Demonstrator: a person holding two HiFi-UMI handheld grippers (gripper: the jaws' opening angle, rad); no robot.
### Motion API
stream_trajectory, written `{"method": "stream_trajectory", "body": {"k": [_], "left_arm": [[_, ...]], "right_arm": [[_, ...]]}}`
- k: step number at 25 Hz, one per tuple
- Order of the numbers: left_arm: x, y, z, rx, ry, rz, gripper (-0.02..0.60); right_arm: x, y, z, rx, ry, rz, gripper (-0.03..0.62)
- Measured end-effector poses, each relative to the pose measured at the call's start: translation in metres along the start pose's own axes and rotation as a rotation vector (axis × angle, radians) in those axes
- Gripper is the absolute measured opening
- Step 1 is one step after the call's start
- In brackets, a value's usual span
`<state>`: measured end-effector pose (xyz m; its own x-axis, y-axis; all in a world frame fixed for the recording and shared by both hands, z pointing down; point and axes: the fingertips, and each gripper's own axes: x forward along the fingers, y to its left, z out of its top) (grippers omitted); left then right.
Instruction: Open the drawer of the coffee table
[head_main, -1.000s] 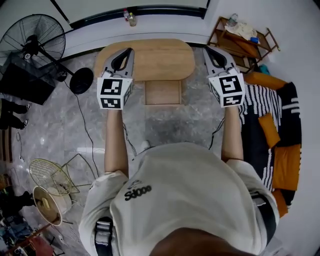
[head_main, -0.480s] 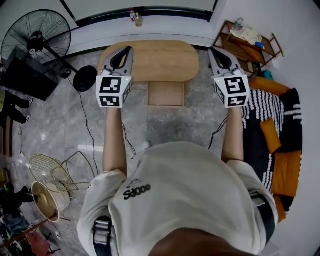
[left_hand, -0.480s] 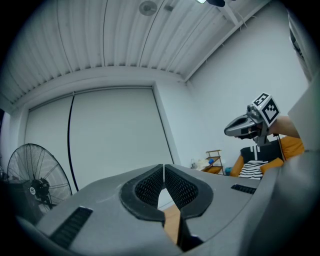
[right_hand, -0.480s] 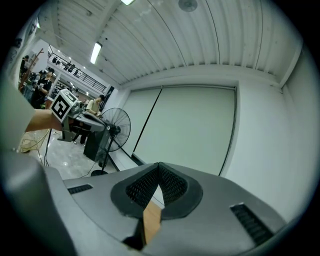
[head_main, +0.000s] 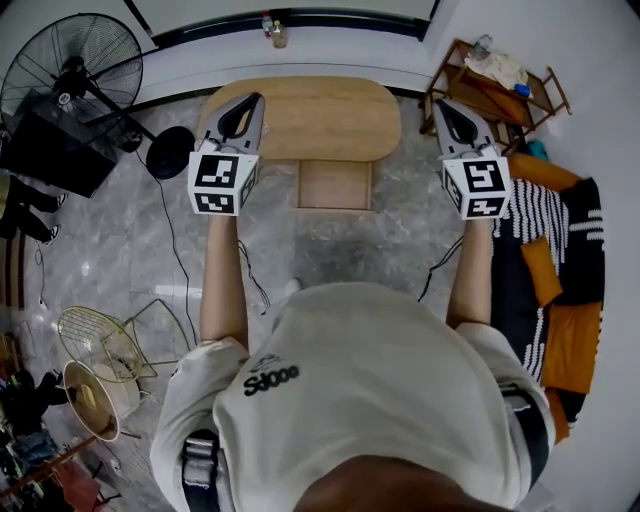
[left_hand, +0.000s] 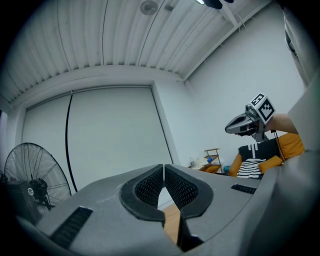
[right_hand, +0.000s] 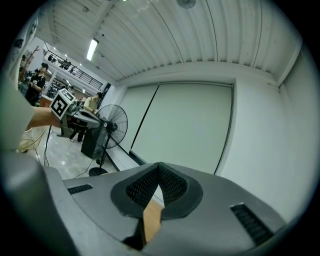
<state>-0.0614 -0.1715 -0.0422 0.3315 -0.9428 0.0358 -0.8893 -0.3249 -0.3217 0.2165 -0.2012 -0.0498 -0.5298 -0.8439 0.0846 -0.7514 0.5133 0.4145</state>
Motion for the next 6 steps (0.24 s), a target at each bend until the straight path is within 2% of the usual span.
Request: {"method": "stream_trajectory", "body": {"k": [6], "left_arm": [[0.005,0.007,-0.005,0.011,0.009,0.008,0.025]], "right_arm": [[0.001,-0.013,-0.007,0.005,0.015,-0.018,0.006]]}}
